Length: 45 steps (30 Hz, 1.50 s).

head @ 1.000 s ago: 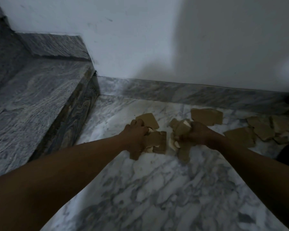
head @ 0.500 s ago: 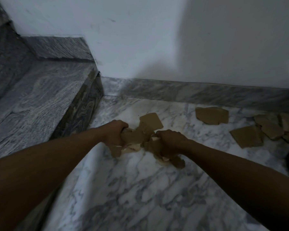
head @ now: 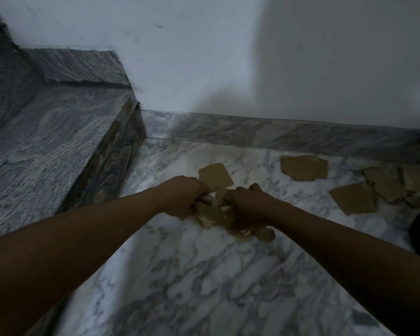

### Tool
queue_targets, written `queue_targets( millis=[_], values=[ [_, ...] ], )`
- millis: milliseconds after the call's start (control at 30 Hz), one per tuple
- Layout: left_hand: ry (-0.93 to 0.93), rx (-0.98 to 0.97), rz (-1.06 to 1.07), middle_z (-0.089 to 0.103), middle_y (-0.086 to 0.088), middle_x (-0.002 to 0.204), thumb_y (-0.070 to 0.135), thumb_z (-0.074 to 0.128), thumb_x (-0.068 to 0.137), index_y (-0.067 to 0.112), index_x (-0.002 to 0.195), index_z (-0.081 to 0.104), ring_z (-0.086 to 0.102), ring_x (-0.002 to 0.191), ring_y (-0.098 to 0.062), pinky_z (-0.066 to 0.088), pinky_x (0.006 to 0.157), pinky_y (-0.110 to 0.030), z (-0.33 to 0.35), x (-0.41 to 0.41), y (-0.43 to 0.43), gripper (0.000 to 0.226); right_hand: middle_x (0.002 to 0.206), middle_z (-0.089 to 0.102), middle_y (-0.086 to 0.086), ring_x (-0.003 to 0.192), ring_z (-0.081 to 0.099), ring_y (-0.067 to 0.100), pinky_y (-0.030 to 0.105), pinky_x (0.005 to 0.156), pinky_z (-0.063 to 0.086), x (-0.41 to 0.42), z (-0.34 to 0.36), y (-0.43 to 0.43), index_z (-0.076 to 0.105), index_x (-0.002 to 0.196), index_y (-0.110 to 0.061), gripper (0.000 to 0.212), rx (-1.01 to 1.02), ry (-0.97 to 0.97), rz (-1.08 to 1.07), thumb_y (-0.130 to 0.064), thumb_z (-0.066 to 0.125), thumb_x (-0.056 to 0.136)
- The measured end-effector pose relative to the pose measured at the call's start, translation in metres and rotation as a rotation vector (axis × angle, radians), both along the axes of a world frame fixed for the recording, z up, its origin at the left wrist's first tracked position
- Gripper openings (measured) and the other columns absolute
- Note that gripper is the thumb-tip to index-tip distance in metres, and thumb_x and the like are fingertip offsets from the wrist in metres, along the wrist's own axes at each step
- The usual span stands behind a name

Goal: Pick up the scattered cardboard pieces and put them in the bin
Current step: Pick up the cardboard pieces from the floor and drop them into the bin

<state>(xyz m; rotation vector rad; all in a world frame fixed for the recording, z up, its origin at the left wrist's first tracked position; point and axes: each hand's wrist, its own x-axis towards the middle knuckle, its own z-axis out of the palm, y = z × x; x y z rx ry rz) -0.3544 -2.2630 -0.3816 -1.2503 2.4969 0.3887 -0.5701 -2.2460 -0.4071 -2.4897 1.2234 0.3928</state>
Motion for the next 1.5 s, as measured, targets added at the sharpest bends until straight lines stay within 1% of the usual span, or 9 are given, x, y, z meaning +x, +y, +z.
queue_targets(
  millis=[233, 433, 600, 733, 933, 1067, 1200, 1367, 1500],
  values=[
    [0.513, 0.304, 0.614, 0.071, -0.012, 0.089, 0.016, 0.080, 0.075, 0.006, 0.094, 0.068, 0.070, 0.080, -0.031, 0.060, 0.070, -0.047, 0.024, 0.002, -0.046, 0.025, 0.162, 0.011, -0.006, 0.148, 0.006, 0.029, 0.063, 0.112, 0.017, 0.001, -0.014, -0.002, 0.036, 0.150, -0.032, 0.077, 0.090, 0.131, 0.144, -0.044, 0.071, 0.083],
    [0.745, 0.248, 0.945, 0.058, -0.005, 0.116, 0.030, 0.086, 0.072, 0.015, 0.128, 0.043, 0.062, 0.097, -0.024, 0.057, 0.066, -0.038, 0.002, -0.026, -0.053, 0.072, 0.151, 0.019, 0.002, 0.126, 0.034, 0.032, 0.048, 0.097, 0.043, -0.003, -0.014, 0.001, 0.037, 0.146, -0.025, 0.080, 0.072, 0.146, 0.110, -0.042, 0.075, 0.079],
    [0.399, 0.217, 0.884, 0.036, -0.015, 0.146, 0.039, 0.083, 0.074, 0.009, 0.150, 0.022, 0.047, 0.126, -0.034, 0.051, 0.092, -0.040, -0.024, -0.046, -0.049, 0.102, 0.128, 0.040, 0.006, 0.111, 0.052, 0.029, 0.043, 0.085, 0.045, -0.038, -0.019, 0.008, 0.038, 0.136, -0.019, 0.081, 0.093, 0.019, -0.155, -0.037, 0.082, 0.071],
    [0.192, 0.186, 0.784, 0.025, -0.020, 0.146, 0.047, 0.072, 0.083, 0.002, 0.149, 0.023, 0.031, 0.136, -0.038, 0.035, 0.111, -0.043, -0.031, -0.056, -0.048, 0.095, 0.131, 0.044, 0.007, 0.122, 0.049, 0.030, 0.049, 0.100, 0.042, -0.066, -0.025, 0.006, 0.038, 0.136, -0.017, 0.088, 0.169, -0.002, -0.414, -0.039, 0.086, 0.066],
    [0.233, 0.165, 0.841, 0.045, -0.016, 0.138, 0.044, 0.087, 0.065, 0.008, 0.142, 0.036, 0.046, 0.125, -0.034, 0.048, 0.096, -0.040, -0.044, -0.058, -0.058, 0.100, 0.135, 0.038, 0.011, 0.128, 0.035, 0.035, 0.058, 0.108, 0.024, -0.070, -0.019, 0.006, 0.036, 0.131, -0.014, 0.082, 0.145, 0.079, -0.454, -0.041, 0.082, 0.069],
    [0.202, 0.085, 0.802, 0.049, -0.015, 0.130, 0.044, 0.088, 0.061, 0.009, 0.135, 0.042, 0.052, 0.116, -0.033, 0.050, 0.089, -0.039, -0.045, -0.067, -0.058, 0.094, 0.129, 0.055, 0.009, 0.120, 0.054, 0.029, 0.043, 0.103, 0.039, -0.083, -0.019, 0.007, 0.041, 0.134, -0.012, 0.074, 0.252, -0.050, -0.526, -0.037, 0.080, 0.077],
    [0.208, 0.102, 0.607, 0.057, -0.006, 0.118, 0.045, 0.081, 0.067, 0.012, 0.124, 0.044, 0.056, 0.097, -0.023, 0.046, 0.077, -0.032, -0.036, -0.087, -0.058, 0.075, 0.140, 0.051, 0.016, 0.124, 0.053, 0.032, 0.033, 0.089, 0.047, -0.154, 0.017, -0.021, 0.047, 0.138, -0.005, 0.072, 0.243, 0.180, -0.678, -0.032, 0.078, 0.079],
    [0.303, 0.120, 0.380, 0.061, -0.005, 0.108, 0.043, 0.079, 0.073, 0.013, 0.110, 0.049, 0.060, 0.091, -0.020, 0.045, 0.074, -0.028, -0.011, -0.169, -0.066, 0.056, 0.161, 0.012, 0.014, 0.146, 0.020, 0.037, 0.051, 0.118, 0.026, -0.232, 0.005, -0.014, 0.022, 0.154, -0.013, 0.092, 0.195, 0.277, -0.859, -0.044, 0.066, 0.080],
    [0.324, 0.186, 0.312, 0.067, -0.006, 0.100, 0.031, 0.071, 0.083, 0.014, 0.104, 0.061, 0.066, 0.094, -0.024, 0.048, 0.072, -0.024, -0.011, -0.251, -0.073, 0.029, 0.153, 0.027, 0.014, 0.138, 0.034, 0.034, 0.041, 0.117, 0.031, -0.248, 0.001, -0.006, 0.031, 0.150, -0.011, 0.081, 0.196, 0.126, -0.833, -0.034, 0.073, 0.085]
  ],
)
